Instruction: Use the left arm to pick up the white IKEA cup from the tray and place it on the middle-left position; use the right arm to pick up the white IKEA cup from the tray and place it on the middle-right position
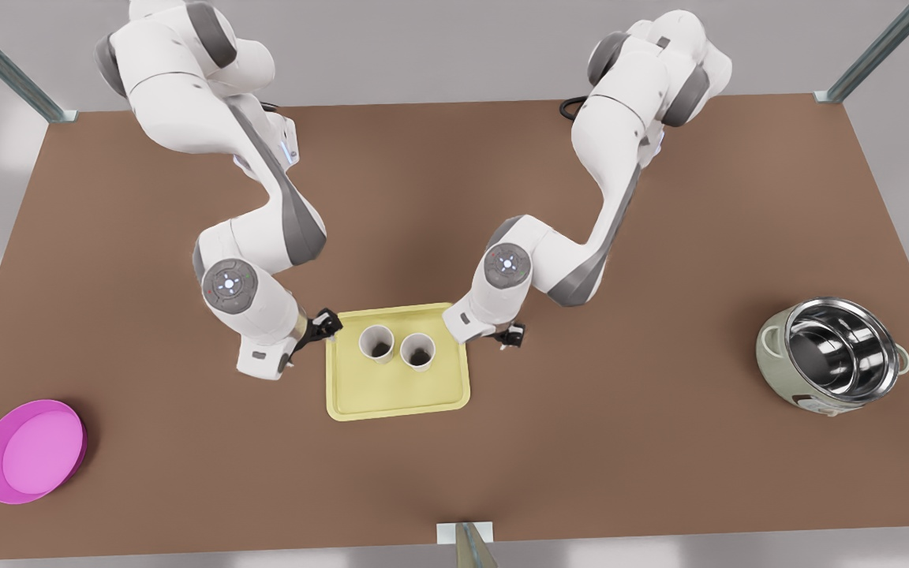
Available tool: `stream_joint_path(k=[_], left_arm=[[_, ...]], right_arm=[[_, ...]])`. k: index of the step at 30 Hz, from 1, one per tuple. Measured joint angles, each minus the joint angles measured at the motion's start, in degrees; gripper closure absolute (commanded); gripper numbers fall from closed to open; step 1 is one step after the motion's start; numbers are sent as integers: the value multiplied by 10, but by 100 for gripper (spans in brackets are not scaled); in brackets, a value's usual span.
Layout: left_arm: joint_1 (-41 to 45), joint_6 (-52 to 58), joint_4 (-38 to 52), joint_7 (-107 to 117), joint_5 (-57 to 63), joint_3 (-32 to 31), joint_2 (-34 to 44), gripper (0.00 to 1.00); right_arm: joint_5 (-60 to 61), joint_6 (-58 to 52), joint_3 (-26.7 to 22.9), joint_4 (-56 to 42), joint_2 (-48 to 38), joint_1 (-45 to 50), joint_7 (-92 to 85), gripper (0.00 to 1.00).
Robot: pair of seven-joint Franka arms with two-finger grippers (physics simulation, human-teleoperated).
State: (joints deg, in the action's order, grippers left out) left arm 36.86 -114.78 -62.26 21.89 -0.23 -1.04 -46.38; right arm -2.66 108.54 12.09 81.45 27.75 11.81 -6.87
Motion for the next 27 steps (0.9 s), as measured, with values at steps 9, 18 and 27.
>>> stream_joint_path(k=[9, 18, 27], left_arm=[[43, -106, 41, 111, 8, 16, -77, 0], [65, -146, 33, 190, 37, 15, -96, 0], [74, -158, 33, 236, 59, 15, -123, 0]], right_arm=[[-2, 124, 1, 102, 34, 39, 8, 0], [-3, 260, 2, 203, 18, 43, 25, 0], [-4, 301, -1, 211, 59, 41, 36, 0]])
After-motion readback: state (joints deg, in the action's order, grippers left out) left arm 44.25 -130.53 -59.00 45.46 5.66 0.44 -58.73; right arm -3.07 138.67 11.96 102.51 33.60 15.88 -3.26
